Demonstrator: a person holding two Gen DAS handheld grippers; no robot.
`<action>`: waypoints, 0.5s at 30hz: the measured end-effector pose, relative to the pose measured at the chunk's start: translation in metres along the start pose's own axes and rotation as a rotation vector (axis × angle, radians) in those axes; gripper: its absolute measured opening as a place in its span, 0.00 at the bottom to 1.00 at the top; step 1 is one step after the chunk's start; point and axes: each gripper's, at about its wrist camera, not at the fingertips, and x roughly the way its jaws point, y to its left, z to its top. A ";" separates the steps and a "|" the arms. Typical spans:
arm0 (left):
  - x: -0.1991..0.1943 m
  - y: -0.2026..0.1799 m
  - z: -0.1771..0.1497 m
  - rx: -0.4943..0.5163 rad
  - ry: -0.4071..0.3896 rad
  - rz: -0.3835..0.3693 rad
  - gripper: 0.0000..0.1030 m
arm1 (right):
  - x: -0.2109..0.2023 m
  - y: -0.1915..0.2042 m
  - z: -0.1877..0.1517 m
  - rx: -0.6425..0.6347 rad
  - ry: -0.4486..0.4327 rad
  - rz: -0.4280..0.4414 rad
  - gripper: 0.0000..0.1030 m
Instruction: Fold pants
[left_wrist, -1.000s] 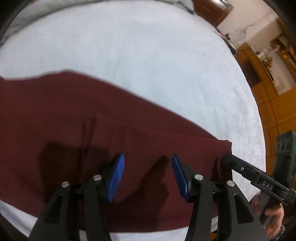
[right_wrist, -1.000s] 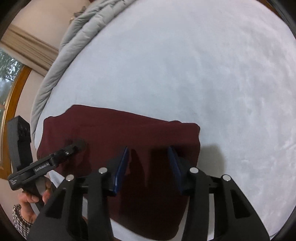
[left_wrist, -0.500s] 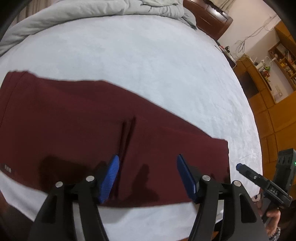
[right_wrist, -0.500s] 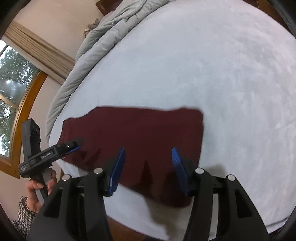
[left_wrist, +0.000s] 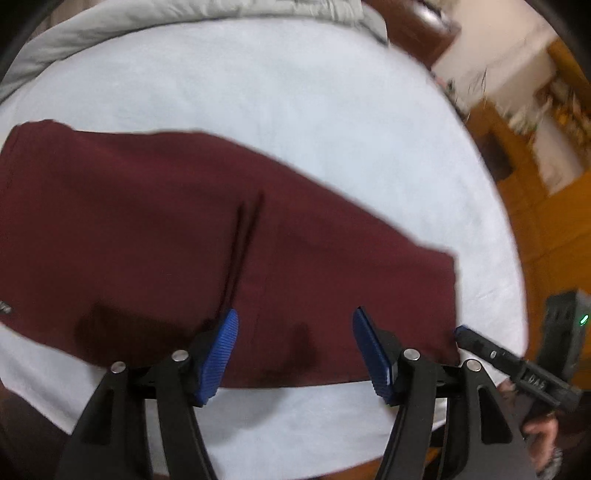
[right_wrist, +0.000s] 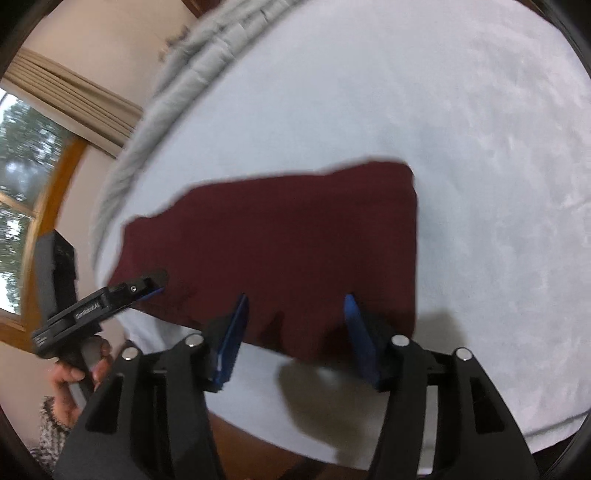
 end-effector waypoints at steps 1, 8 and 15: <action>-0.010 0.006 0.001 -0.016 -0.015 -0.012 0.64 | -0.008 0.005 -0.001 -0.008 -0.016 0.016 0.58; -0.072 0.108 -0.013 -0.222 -0.098 0.050 0.67 | -0.005 0.023 -0.012 -0.046 -0.002 0.025 0.61; -0.084 0.220 -0.034 -0.550 -0.153 0.068 0.71 | 0.015 0.032 -0.014 -0.053 0.048 -0.010 0.71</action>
